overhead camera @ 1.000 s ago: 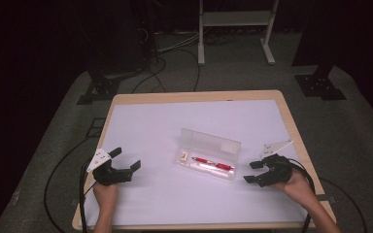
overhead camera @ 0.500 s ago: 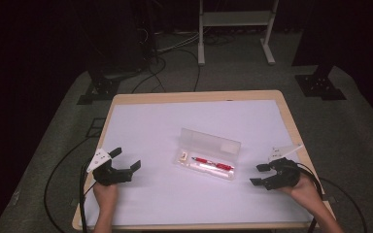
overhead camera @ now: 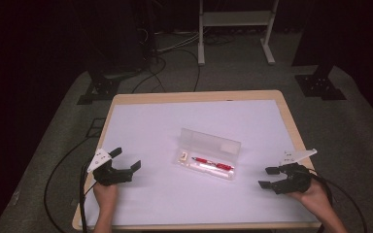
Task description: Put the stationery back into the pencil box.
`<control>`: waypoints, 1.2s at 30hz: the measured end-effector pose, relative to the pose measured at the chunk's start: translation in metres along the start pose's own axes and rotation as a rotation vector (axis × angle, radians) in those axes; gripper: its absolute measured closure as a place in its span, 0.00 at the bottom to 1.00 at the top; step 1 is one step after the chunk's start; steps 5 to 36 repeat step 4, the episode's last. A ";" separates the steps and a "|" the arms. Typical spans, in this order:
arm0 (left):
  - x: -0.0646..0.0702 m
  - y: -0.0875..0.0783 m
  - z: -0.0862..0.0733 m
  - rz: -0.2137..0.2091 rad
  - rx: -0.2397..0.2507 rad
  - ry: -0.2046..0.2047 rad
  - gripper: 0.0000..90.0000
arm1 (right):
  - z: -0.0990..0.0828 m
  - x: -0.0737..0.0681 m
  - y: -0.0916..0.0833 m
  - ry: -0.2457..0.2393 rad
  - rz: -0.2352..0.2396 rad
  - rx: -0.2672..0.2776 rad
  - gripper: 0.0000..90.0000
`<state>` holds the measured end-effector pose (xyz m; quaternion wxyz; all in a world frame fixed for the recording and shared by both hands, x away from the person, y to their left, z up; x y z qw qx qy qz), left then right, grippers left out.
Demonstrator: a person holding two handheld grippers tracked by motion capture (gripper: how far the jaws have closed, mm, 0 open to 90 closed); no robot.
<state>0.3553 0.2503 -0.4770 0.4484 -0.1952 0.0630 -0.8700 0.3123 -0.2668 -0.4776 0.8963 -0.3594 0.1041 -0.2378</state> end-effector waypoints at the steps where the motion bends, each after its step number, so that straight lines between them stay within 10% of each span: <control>1: 0.000 0.000 0.000 0.001 0.000 0.002 0.00 | -0.002 0.000 -0.002 0.008 -0.007 0.003 0.36; 36: 0.000 0.000 0.000 0.003 -0.002 0.002 0.00 | -0.004 -0.001 -0.004 0.013 -0.018 0.020 0.36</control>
Point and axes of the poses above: each handheld gripper's, and its own axes: y roughly forward along the jaws, z roughly out of its top, x roughly to its right, the point moved 5 cm from there along y, roughly forward along the jaws, and after that the axes turned 12 degrees about -y, right-handed, at the moved point
